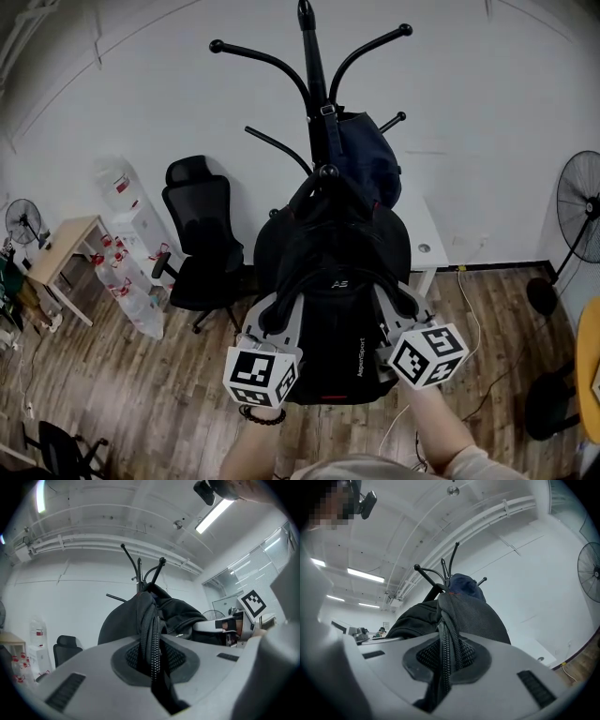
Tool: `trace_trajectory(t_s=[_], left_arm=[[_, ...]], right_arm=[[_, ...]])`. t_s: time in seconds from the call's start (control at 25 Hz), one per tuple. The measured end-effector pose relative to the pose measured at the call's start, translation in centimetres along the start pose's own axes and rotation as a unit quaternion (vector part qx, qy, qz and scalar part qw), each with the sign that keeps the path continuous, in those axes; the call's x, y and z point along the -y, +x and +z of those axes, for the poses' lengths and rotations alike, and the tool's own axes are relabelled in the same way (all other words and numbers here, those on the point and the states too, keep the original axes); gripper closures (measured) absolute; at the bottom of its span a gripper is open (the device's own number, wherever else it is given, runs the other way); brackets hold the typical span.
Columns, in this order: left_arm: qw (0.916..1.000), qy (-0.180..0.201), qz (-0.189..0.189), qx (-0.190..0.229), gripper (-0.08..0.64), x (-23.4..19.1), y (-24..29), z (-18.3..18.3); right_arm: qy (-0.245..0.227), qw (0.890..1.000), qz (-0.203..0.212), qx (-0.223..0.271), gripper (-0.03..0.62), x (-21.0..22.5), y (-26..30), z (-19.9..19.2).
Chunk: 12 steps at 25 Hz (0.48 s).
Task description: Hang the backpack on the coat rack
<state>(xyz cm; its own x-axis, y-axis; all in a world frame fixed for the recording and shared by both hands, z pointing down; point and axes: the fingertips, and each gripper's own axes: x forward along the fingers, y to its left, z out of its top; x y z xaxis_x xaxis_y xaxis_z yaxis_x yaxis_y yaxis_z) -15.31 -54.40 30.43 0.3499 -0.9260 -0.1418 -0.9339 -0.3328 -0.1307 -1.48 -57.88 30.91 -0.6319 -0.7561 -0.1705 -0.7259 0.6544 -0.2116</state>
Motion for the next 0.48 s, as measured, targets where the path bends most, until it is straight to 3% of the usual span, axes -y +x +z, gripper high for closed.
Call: trace_trajectory(t_s=[0.28,0.48], left_arm=[[0.9997,-0.014,0.014,0.012,0.528,-0.8,0.6,-2.5],[0.9998,-0.013,-0.003,0.015,0.526,-0.8,1.2,-3.8]], right_arm=[[-0.027,1.000,-0.013,0.009,0.557,0.2,0.4,-2.0],[-0.053,0.998,-0.021,0.011,0.557,0.3,0.5,-3.0]])
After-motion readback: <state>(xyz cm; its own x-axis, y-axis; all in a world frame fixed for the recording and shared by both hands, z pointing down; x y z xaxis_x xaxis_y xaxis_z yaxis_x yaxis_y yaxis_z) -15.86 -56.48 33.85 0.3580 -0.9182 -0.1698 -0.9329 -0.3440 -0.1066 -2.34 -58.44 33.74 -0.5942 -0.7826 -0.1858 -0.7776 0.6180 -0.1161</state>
